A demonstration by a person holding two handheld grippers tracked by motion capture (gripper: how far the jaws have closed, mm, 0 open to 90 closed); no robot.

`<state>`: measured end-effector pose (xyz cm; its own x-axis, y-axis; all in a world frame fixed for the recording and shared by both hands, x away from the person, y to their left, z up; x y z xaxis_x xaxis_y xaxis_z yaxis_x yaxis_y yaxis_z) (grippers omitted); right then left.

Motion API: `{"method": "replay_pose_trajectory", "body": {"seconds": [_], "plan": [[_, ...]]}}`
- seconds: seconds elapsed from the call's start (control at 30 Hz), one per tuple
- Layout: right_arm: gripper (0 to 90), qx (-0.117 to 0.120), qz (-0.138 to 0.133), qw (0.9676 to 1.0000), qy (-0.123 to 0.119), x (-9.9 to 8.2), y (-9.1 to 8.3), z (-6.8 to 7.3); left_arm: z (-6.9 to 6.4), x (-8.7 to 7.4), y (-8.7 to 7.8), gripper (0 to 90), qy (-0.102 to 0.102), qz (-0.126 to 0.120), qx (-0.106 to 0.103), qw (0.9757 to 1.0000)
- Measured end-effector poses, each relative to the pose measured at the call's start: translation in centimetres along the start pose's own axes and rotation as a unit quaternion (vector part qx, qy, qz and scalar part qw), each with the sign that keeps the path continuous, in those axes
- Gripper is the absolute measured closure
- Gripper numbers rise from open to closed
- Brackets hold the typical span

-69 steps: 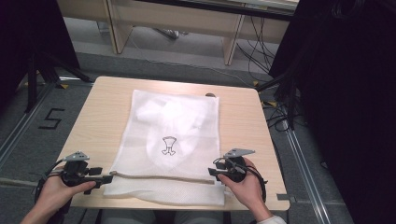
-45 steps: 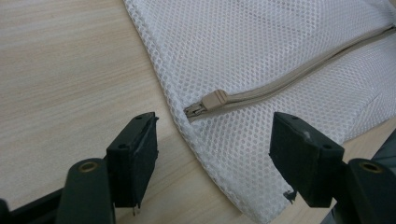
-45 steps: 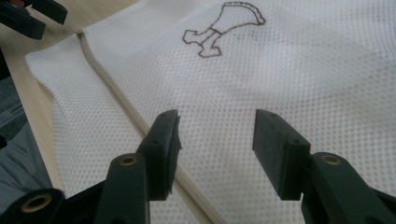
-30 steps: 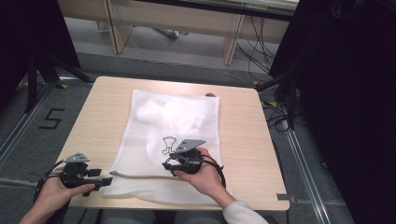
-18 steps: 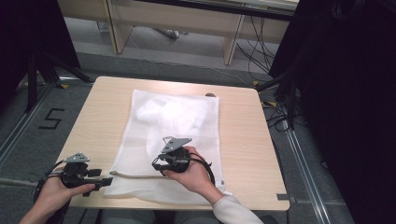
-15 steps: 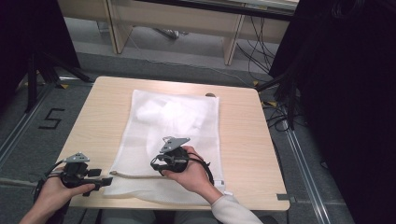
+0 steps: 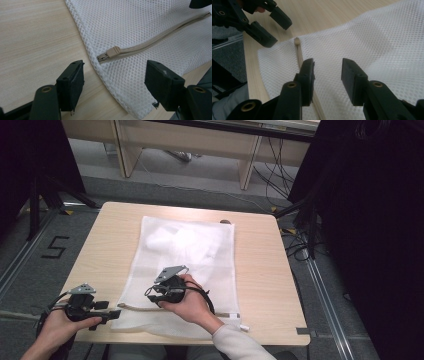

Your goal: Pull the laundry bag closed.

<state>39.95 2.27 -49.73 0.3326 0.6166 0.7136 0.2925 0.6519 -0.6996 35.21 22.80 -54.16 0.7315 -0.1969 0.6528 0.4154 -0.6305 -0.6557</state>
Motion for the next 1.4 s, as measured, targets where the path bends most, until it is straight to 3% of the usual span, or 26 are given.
{"method": "replay_pose_trajectory", "body": {"seconds": [0.57, 0.67, 1.07, 1.1, 1.4], "plan": [[66.1, 0.006, 0.007, 0.9995, -0.029, 1.2, 2.1, 1.2, 0.0, -0.1, -0.1, 31.1, 0.004, 0.007, 0.001, 1.0000], [66.8, 0.020, 0.012, 0.9995, -0.022, 1.5, 2.3, 1.8, 0.0, -0.1, -0.1, 31.1, 0.003, 0.005, 0.003, 1.0000], [67.6, 0.027, 0.008, 0.9990, -0.034, 2.2, 3.4, 2.4, -0.1, -0.1, -0.1, 31.1, 0.003, 0.004, 0.001, 1.0000], [67.6, 0.028, 0.018, 0.9989, -0.031, 2.2, 3.5, 2.5, -0.1, -0.1, -0.1, 31.0, 0.003, 0.004, 0.001, 1.0000], [68.1, 0.033, 0.024, 0.9986, -0.036, 2.5, 4.3, 2.9, -0.1, -0.1, -0.2, 31.1, 0.005, 0.007, -0.002, 1.0000]]}}
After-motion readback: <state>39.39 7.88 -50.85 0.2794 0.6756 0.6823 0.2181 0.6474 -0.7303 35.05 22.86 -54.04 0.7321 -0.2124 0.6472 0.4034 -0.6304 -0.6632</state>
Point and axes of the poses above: each handheld gripper's, and its own axes: y roughly forward along the jaws, x roughly out of its top, z roughly to its left, the point moved 6 cm from there along y, roughly forward along the jaws, and after that the axes turned 3 degrees about -x, right-handed, at the moved point
